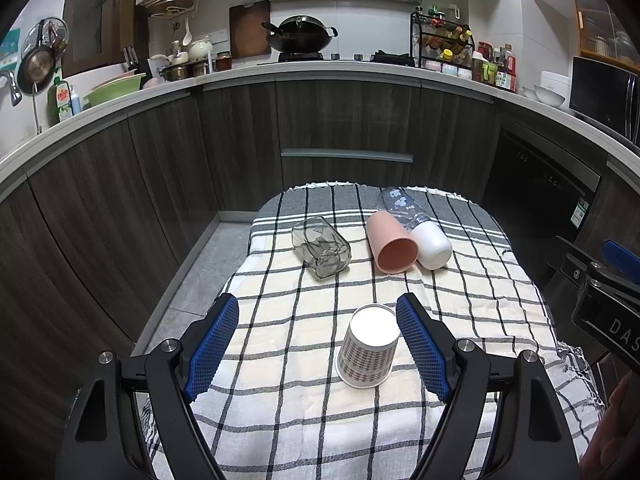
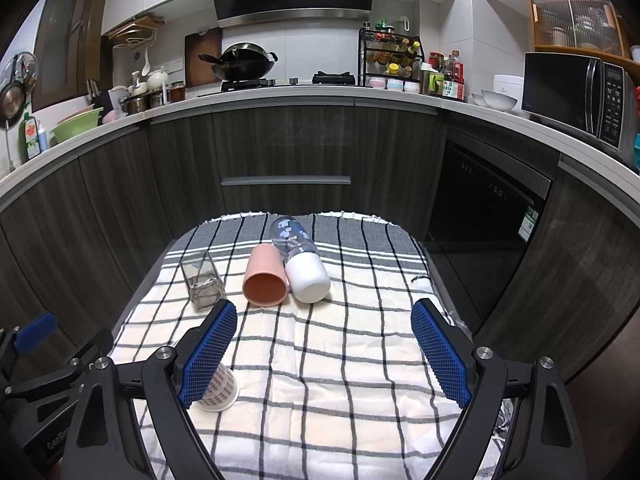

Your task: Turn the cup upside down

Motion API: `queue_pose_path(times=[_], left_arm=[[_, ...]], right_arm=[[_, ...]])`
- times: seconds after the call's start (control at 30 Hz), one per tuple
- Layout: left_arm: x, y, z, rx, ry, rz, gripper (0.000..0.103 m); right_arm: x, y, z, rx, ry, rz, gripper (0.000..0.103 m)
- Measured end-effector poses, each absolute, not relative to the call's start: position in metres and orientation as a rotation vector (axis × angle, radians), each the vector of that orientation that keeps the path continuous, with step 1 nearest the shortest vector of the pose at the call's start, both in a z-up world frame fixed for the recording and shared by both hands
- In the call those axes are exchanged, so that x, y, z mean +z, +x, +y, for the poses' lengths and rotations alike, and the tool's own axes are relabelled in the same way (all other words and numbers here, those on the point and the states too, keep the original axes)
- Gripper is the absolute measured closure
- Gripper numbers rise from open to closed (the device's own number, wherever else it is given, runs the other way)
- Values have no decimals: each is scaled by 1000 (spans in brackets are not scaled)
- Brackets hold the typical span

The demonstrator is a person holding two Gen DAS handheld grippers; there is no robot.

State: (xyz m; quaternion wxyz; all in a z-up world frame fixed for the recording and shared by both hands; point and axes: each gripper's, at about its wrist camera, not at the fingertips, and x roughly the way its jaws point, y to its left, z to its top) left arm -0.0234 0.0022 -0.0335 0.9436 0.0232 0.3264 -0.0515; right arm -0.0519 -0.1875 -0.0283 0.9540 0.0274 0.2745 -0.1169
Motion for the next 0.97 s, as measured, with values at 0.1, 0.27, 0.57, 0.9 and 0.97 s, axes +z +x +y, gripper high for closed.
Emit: queue_pose_path(times=[0.1,0.27,0.57,0.9,0.97], left_arm=[[-33,-23,2,-101,47,665,22],[-34,-23,1,-101,44,666,22],[-34,-23,-1,-101,39,665,22],[-37,-20,-2,-89,40,671,22],[-38,-20,-2,-87,42,676,19]], right_arm=[[-28,-52,-188,-237,56,559,14],[-28,-52,-186,-236,56,557,14],[-28,-52,-185,-236,55,558,14],[-27,-49,-181,-234,54,562,14],[-27,-50,-181,-235,53,561,14]])
